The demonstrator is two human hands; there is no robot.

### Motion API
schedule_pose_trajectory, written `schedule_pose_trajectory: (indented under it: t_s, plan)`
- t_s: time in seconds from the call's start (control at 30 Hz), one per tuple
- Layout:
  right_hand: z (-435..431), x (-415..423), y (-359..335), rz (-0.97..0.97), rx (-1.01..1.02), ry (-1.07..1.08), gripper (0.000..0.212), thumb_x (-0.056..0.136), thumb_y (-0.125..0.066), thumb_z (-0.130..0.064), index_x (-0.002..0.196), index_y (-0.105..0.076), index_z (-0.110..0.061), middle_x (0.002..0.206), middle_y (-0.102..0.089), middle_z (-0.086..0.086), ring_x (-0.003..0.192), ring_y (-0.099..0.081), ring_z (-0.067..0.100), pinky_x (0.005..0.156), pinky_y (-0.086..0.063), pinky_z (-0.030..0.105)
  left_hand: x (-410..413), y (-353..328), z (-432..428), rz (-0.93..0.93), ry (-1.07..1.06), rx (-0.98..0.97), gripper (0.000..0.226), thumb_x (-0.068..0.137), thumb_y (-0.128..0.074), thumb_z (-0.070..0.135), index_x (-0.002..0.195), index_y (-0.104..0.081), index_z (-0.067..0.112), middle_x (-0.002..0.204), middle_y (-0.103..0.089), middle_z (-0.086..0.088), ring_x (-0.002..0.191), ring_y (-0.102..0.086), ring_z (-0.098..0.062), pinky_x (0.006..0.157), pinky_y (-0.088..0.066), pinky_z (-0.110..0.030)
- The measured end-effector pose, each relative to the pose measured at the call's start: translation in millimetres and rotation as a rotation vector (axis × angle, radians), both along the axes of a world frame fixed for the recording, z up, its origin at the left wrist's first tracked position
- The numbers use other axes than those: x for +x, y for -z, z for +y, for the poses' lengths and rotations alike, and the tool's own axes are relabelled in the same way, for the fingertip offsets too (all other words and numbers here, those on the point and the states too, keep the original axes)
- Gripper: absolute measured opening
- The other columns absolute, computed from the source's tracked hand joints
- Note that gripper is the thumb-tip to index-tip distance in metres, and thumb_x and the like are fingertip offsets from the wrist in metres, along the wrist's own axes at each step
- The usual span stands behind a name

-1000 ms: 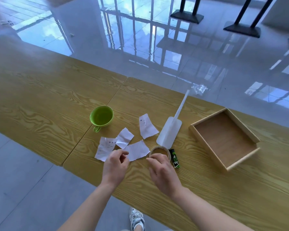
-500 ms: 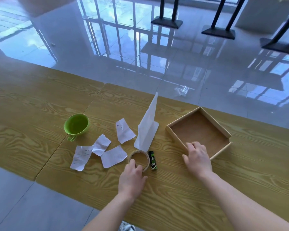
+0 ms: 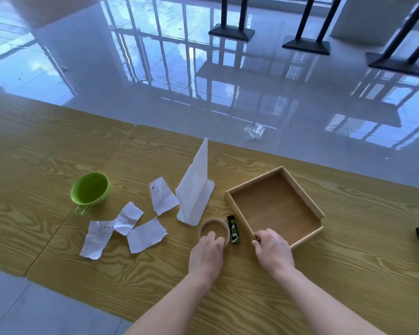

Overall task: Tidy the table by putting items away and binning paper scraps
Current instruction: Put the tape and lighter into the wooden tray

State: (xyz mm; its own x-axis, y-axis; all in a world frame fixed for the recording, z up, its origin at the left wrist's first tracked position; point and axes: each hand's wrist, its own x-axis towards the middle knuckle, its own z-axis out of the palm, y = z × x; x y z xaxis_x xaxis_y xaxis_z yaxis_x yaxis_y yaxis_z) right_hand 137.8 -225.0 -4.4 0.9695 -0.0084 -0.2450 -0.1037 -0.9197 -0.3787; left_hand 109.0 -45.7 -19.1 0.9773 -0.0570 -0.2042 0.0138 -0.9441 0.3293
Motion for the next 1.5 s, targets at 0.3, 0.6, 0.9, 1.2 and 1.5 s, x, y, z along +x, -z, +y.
schedule_pose_trajectory:
  t_s: [0.3, 0.6, 0.9, 1.2, 1.5]
  plan:
    - [24.0, -1.1, 1.3, -0.007, 0.149, 0.074, 0.028, 0.092, -0.061, -0.03, 0.115, -0.067, -0.017, 0.105, -0.066, 0.0, 0.099, -0.061, 0.02, 0.086, -0.048, 0.031, 10.5, -18.0, 15.9, -0.126, -0.006, -0.131, 0.018, 0.094, -0.055, 0.018, 0.109, -0.064, 0.019, 0.1, -0.056, 0.002, 0.085, -0.059, -0.016, 0.066, -0.05, -0.028]
    - [-60.4, 11.8, -23.5, -0.234, 0.102, 0.233, 0.031, 0.085, -0.069, -0.01, 0.116, -0.067, -0.006, 0.105, -0.068, 0.013, 0.095, -0.063, 0.03, 0.083, -0.051, 0.038, -1.6, -47.5, 94.4, -0.231, -0.647, -0.505, 0.031, 0.08, -0.074, 0.039, 0.098, -0.055, 0.022, 0.082, -0.061, 0.004, 0.078, -0.061, -0.015, 0.061, -0.041, -0.022]
    - [-112.1, 51.7, -7.5, -0.036, -0.178, 0.444, 0.039, 0.091, -0.062, -0.027, 0.119, -0.054, -0.002, 0.118, -0.059, 0.024, 0.108, -0.051, 0.041, 0.09, -0.043, 0.045, 58.0, -78.8, 89.3, -0.149, -0.505, -0.53, 0.027, 0.092, -0.062, 0.03, 0.1, -0.059, 0.004, 0.083, -0.062, -0.002, 0.08, -0.058, -0.022, 0.068, -0.046, -0.036]
    - [-121.6, 17.8, -0.4, 0.073, -0.118, 0.439, 0.035, 0.086, -0.057, -0.021, 0.118, -0.062, -0.008, 0.105, -0.065, 0.015, 0.093, -0.06, 0.034, 0.078, -0.048, 0.037, 21.2, -66.2, 86.8, -0.213, -0.5, -0.391, 0.036, 0.093, -0.059, 0.019, 0.063, -0.047, 0.003, 0.052, -0.052, -0.006, 0.05, -0.047, -0.02, 0.047, -0.033, -0.031]
    - [-110.5, -42.0, 4.7, 0.137, -0.009, 0.577, 0.016, 0.079, -0.062, -0.026, 0.084, -0.051, -0.016, 0.076, -0.059, 0.006, 0.073, -0.055, 0.03, 0.066, -0.043, 0.035, 13.9, -64.2, 79.1, -0.303, -0.478, -0.365, 0.021, 0.091, -0.059, 0.014, 0.071, -0.053, 0.011, 0.048, -0.042, 0.008, 0.047, -0.044, -0.007, 0.044, -0.023, -0.016]
